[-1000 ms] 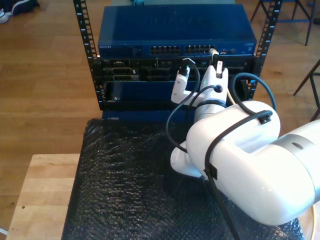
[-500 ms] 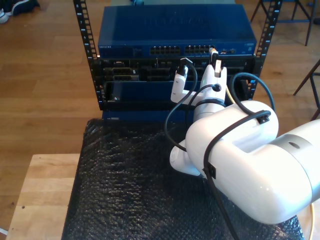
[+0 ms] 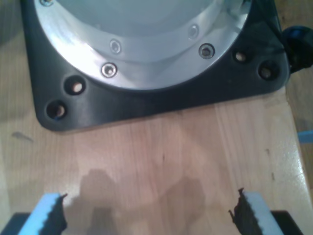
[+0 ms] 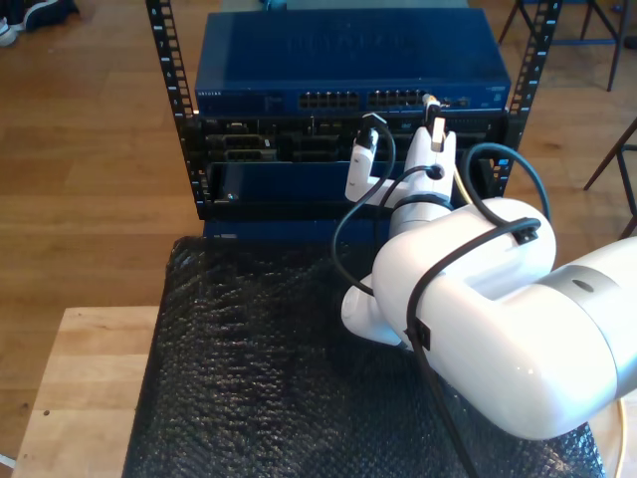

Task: Grab the cable and plug it in

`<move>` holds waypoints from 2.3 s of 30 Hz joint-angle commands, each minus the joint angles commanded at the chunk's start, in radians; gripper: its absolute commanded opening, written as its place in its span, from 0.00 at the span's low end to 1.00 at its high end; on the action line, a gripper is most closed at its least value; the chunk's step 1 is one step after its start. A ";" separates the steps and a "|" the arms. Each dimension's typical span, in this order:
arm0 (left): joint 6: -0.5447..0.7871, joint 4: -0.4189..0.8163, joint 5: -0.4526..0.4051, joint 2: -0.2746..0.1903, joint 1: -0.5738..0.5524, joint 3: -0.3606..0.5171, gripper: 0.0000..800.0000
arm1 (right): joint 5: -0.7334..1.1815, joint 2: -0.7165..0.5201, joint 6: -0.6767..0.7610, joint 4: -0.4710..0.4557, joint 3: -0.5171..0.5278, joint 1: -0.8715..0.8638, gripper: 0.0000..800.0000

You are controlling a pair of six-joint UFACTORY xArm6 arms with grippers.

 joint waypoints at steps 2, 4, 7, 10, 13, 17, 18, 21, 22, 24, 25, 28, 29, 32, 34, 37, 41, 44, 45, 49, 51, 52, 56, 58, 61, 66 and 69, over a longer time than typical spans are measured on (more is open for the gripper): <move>0.000 0.000 0.000 0.000 0.000 0.000 1.00 | 0.000 0.000 0.000 0.000 0.002 0.000 0.00; 0.000 0.000 0.000 0.000 0.000 0.000 1.00 | 0.000 0.000 0.000 0.000 0.002 0.000 0.00; 0.000 0.000 0.000 0.000 0.000 0.000 1.00 | 0.002 0.000 0.000 -0.002 0.002 0.000 0.00; 0.000 0.000 0.000 0.000 0.000 0.000 1.00 | 0.005 0.000 0.000 -0.002 0.002 0.000 0.00; 0.000 0.000 0.000 0.000 0.000 0.000 1.00 | 0.008 0.000 0.000 -0.003 0.002 0.000 0.00; 0.000 0.000 0.000 0.000 0.000 0.000 1.00 | 0.008 0.002 0.000 -0.005 0.000 -0.006 0.00; 0.000 0.000 0.000 0.000 0.000 0.000 1.00 | 0.008 0.002 0.000 -0.006 0.000 -0.006 0.00; 0.000 0.000 0.000 0.000 0.000 0.000 1.00 | 0.008 0.003 0.002 -0.006 -0.003 -0.008 0.00; 0.000 0.000 0.000 0.000 0.000 0.000 1.00 | 0.008 0.002 0.002 -0.006 -0.003 -0.008 0.00; 0.000 0.000 0.000 0.000 0.000 0.000 1.00 | 0.008 0.002 0.002 -0.006 -0.003 -0.012 0.00; 0.000 0.000 0.000 0.000 0.000 0.000 1.00 | 0.009 0.002 0.003 -0.006 -0.005 -0.012 0.00; 0.000 0.000 0.000 0.000 0.000 0.000 1.00 | 0.017 0.002 0.003 -0.006 -0.003 -0.012 0.00; 0.000 0.000 0.000 0.000 0.000 0.000 1.00 | 0.018 0.002 0.003 -0.006 -0.003 -0.012 0.00; 0.000 0.000 0.000 0.000 0.000 0.000 1.00 | 0.018 0.002 0.003 -0.006 -0.002 -0.012 0.00; 0.000 0.000 0.000 0.000 0.000 0.000 1.00 | 0.018 0.002 0.005 -0.006 0.000 -0.012 0.00; 0.000 0.000 0.000 0.000 0.000 0.000 1.00 | 0.018 0.002 0.005 -0.006 0.002 -0.012 0.00; 0.000 0.000 0.000 0.000 0.000 0.000 1.00 | 0.017 0.002 0.006 -0.008 0.005 -0.012 0.00; 0.000 0.000 0.000 0.000 0.000 0.000 1.00 | 0.018 0.002 0.009 -0.009 0.006 -0.011 0.00; 0.000 0.000 0.000 0.000 0.000 0.000 1.00 | 0.018 0.002 0.009 -0.012 0.006 -0.011 0.00; 0.000 0.000 0.000 0.000 0.000 0.000 1.00 | 0.018 0.002 0.011 -0.018 0.005 -0.011 0.00; 0.000 0.000 0.000 0.000 0.000 0.000 1.00 | 0.018 0.002 0.011 -0.018 0.005 -0.009 0.00; 0.000 0.000 0.000 0.000 0.000 0.000 1.00 | 0.018 0.002 0.011 -0.018 0.003 -0.009 0.00; 0.000 0.000 0.000 0.000 0.000 0.000 1.00 | 0.018 0.002 0.011 -0.020 0.000 -0.009 0.00; 0.000 0.000 0.000 0.000 0.000 0.000 1.00 | 0.018 0.003 0.011 -0.020 -0.002 -0.009 0.00; 0.000 0.000 0.000 0.000 0.000 0.000 1.00 | 0.018 0.003 0.011 -0.020 -0.003 -0.009 0.00; 0.000 0.000 0.000 0.000 0.000 0.000 1.00 | 0.020 0.003 0.012 -0.028 -0.005 -0.009 0.00; 0.000 0.000 0.000 0.000 0.000 0.000 1.00 | 0.021 0.003 0.012 -0.029 -0.006 -0.009 0.00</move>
